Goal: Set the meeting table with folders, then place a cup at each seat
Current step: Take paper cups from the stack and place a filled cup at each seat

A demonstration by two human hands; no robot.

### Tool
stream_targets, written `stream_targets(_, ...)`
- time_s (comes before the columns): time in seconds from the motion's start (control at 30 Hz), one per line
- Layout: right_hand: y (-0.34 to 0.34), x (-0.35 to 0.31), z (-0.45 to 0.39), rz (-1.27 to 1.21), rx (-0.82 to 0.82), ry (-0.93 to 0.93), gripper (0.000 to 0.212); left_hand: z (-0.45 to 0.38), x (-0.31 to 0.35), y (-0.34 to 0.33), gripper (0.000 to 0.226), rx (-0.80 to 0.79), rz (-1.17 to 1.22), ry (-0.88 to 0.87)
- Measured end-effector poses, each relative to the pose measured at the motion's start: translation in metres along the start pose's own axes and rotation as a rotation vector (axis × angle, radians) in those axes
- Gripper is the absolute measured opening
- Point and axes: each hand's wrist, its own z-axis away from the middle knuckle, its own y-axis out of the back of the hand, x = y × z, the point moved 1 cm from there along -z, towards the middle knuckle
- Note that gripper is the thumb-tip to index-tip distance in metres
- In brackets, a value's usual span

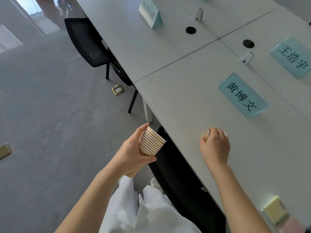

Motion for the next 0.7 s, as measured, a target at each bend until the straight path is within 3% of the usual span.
stream_targets(0.2,0.022,-0.117,0.008,-0.402,-0.190,0.275,0.024,-0.025,-0.024,0.057,0.100,-0.008,0.014,-0.028)
stream_targets(0.37,0.011,-0.239,0.020,-0.515,-0.420,0.532,0.021,-0.044,-0.057,0.131,0.104,0.034,-0.023,-0.041)
stream_targets(0.47,-0.008,-0.309,0.021,-0.525,-0.539,0.610,0.023,-0.056,-0.083,0.188,0.105,0.056,-0.029,-0.025)
stream_targets(0.7,-0.037,-0.394,-0.001,-0.508,-0.594,0.612,0.025,-0.089,-0.116,0.268,0.105,0.075,-0.075,-0.030)
